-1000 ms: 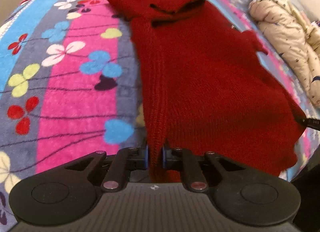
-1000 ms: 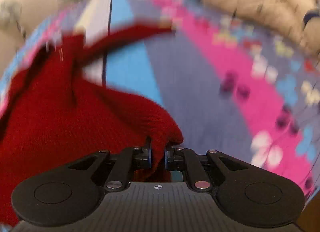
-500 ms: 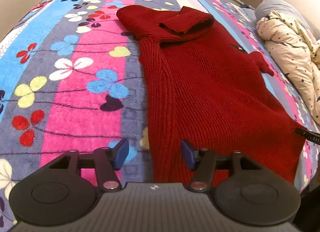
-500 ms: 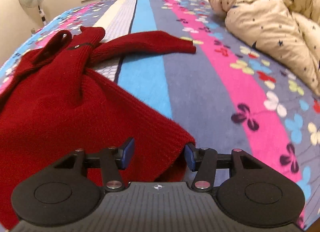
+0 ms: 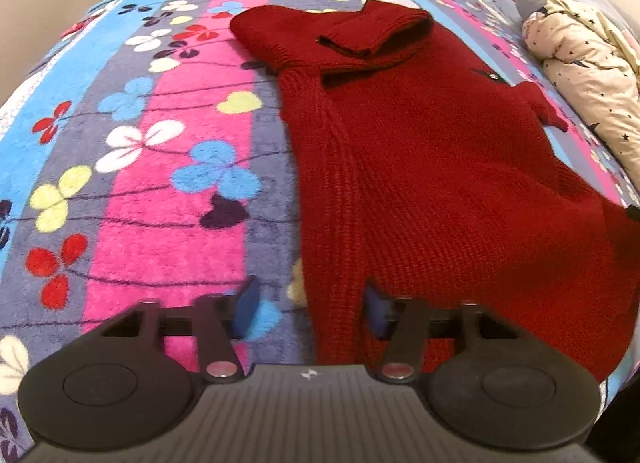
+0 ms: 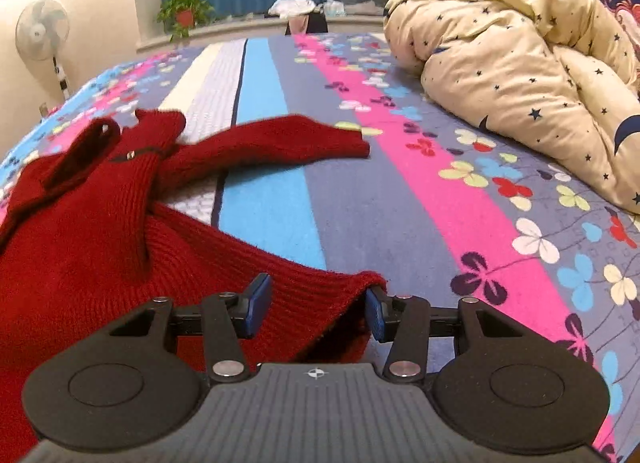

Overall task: Fold small clothes
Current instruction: 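Open both grippers and lay the lifted sweater flat on the bed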

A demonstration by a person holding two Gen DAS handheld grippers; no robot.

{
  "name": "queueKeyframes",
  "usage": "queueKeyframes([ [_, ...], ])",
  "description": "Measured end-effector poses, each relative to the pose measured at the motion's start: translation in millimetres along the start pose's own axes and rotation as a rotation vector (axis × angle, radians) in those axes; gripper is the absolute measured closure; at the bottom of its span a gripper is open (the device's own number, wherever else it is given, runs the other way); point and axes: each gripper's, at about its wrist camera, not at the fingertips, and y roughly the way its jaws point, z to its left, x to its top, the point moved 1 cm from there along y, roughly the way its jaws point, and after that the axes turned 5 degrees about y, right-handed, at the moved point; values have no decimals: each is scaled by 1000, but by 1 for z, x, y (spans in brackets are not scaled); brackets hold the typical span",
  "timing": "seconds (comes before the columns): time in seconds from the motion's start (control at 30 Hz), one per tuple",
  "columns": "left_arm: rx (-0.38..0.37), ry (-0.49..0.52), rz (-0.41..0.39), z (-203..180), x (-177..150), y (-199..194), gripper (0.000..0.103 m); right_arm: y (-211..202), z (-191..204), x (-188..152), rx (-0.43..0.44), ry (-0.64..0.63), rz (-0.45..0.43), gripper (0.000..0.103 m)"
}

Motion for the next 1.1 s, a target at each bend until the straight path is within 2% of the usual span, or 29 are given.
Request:
queueKeyframes([
  [0.03, -4, -6, 17, 2, -1, 2, 91, -3, -1, 1, 5, 10, -12, 53],
  [0.23, 14, -81, -12, 17, -4, -14, 91, -11, -8, -1, 19, 69, 1, 53],
  [0.37, 12, -102, 9, 22, -5, -14, 90, -13, -8, -3, 1, 74, 5, 53],
  [0.47, 6, -105, 6, 21, -5, -17, 77, -16, -13, -2, -8, 112, 0, 53],
  [0.5, 2, -110, -6, 21, -5, -18, 66, -18, -14, -2, -4, 130, -6, 53],
  [0.53, 3, -112, -21, 21, -4, -21, 59, -20, -16, -1, 3, 145, -11, 53],
  [0.6, 2, -118, -38, 22, -3, -23, 56, -24, -17, 0, 15, 163, -23, 52],
  [0.7, -3, -127, -39, 23, -2, -24, 54, -35, -20, 3, -15, 176, -87, 46],
  [0.8, -1, -120, -49, 21, -1, -24, 52, -41, -28, 6, 20, 231, -115, 38],
  [0.9, -2, -110, -53, 19, 0, -22, 52, -28, -22, 6, 25, 174, -65, 23],
  [1.03, 11, -93, -47, 16, 0, -16, 54, 9, -2, -5, 43, 55, 86, 21],
  [1.07, 18, -81, -40, 15, 0, -13, 57, 17, 3, -8, 28, 17, 114, 21],
  [1.1, 23, -71, -35, 14, -1, -12, 74, 23, 8, -11, 14, -18, 132, 22],
])
